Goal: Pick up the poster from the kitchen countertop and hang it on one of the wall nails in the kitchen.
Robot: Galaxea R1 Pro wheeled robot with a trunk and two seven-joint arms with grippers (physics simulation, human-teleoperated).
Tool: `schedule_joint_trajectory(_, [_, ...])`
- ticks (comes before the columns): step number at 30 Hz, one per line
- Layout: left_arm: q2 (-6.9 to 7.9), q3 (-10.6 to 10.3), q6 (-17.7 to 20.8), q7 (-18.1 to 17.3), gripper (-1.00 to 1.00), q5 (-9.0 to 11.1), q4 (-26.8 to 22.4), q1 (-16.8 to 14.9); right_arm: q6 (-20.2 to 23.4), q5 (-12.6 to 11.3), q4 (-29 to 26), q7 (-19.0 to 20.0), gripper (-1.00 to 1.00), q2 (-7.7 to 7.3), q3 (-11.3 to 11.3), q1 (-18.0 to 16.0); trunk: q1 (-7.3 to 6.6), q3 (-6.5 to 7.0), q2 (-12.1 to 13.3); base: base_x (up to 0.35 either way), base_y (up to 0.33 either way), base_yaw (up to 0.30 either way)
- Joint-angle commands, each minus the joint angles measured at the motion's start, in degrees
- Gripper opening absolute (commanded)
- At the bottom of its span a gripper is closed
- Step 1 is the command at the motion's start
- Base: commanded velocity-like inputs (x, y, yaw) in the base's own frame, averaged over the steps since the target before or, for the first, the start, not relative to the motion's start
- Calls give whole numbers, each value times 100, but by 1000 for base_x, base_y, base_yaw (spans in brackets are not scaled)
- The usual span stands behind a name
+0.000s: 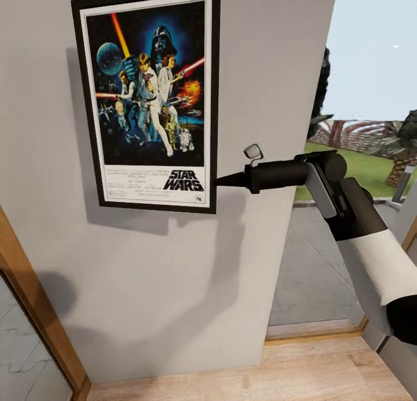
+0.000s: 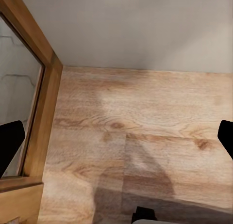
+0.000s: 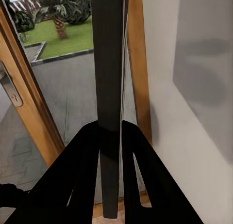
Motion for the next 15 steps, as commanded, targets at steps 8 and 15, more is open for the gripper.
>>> schedule_joint_trajectory(8, [-4, 21, -8, -42, 100, 0, -4, 2, 48, -27, -9, 5, -100, -4, 8, -14, 2, -1, -3, 0, 0, 0])
schedule_joint_trajectory(15, [14, 21, -1, -42, 100, 8, 2, 2, 87, -26, -60, 0, -100, -3, 9, -8, 2, -1, -3, 0, 0, 0])
